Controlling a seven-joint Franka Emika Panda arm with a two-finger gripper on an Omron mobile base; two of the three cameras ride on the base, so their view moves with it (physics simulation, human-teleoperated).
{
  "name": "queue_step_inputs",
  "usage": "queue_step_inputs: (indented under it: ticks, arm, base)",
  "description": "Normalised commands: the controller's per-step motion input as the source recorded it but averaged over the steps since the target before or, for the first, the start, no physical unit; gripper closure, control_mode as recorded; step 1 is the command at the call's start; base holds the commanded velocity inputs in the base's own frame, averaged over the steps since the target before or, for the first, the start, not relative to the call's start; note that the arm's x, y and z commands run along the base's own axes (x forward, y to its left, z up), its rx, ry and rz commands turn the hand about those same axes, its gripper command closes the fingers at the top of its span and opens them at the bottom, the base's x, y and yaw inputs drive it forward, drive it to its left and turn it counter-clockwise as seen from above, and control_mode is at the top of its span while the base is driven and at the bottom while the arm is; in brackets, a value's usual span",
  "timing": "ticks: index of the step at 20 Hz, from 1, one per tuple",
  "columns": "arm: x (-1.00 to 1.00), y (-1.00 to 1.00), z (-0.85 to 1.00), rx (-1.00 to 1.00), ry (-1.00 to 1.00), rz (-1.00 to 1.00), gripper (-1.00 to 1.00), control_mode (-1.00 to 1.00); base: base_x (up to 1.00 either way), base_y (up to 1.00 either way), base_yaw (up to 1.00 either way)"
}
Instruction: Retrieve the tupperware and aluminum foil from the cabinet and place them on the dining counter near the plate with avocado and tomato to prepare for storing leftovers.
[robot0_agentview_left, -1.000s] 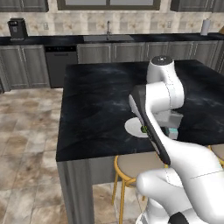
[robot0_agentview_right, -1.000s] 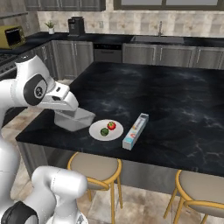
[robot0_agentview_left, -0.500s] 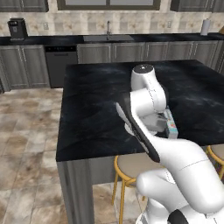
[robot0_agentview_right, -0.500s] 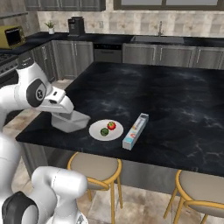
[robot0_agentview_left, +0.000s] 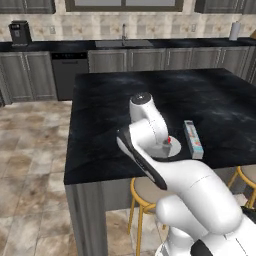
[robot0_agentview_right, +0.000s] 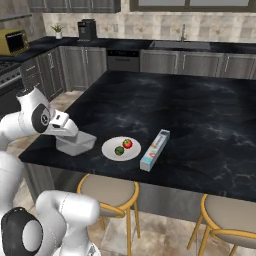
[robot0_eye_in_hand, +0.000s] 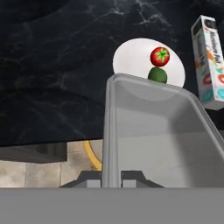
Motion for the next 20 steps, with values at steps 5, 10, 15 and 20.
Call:
queue_step_inputs:
  ticks: [5, 10, 15, 20]
  arm:
    - [0.59, 0.25, -0.28, -0.01, 0.00, 0.02, 1.00, -1.00]
    - [0.72, 0.23, -0.26, 0.00, 0.00, 0.04, 1.00, -1.00]
    - [0.67, 0.15, -0.31, 0.00, 0.00, 0.03, 1.00, -1.00]
    - [0.42, 0.00, -0.46, 0.00, 0.00, 0.00, 1.00, -1.00]
  base:
    - [0.00, 0.00, 0.00]
    - [0.00, 0.00, 0.00]
    - [0.00, 0.00, 0.00]
    - [0.00, 0.00, 0.00]
